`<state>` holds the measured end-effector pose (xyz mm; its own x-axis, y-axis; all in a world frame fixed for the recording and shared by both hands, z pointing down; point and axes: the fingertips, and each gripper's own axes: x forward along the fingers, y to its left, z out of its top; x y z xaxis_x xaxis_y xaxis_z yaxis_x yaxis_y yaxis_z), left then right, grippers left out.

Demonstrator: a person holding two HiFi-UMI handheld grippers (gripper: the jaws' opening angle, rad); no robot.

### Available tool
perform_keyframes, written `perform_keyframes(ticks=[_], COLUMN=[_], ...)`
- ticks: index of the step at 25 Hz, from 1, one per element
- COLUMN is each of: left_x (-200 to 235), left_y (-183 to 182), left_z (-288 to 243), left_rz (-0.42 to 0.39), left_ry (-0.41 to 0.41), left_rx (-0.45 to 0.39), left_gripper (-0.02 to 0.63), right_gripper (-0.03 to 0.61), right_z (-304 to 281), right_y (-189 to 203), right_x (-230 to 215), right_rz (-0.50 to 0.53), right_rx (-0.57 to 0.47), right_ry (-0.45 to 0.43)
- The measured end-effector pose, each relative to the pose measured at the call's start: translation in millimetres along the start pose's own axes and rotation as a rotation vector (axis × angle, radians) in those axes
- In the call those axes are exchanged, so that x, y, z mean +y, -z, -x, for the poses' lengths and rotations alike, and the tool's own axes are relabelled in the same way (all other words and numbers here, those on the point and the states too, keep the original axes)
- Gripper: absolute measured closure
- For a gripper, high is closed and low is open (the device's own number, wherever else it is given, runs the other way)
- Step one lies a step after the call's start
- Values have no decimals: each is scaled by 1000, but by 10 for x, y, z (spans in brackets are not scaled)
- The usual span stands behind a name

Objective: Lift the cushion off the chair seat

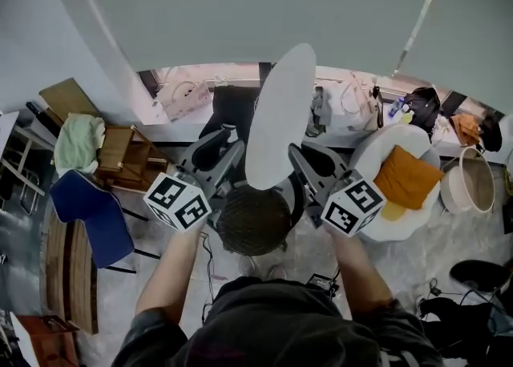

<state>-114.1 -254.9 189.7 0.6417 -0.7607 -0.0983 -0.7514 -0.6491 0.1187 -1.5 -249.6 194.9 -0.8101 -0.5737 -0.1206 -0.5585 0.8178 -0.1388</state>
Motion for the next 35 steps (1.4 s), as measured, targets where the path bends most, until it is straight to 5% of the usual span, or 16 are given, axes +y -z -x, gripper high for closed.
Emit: perform_keyframes(ticks=[35], left_x=[-83], left_y=[-228], left_z=[9], left_rz=[-20], left_ry=[-16], left_rx=[-18], left_gripper=[476], right_gripper=[552], right_z=[33], right_y=[-340], right_x=[122], right_rz=[25], right_rx=[-36], right_ry=[-32])
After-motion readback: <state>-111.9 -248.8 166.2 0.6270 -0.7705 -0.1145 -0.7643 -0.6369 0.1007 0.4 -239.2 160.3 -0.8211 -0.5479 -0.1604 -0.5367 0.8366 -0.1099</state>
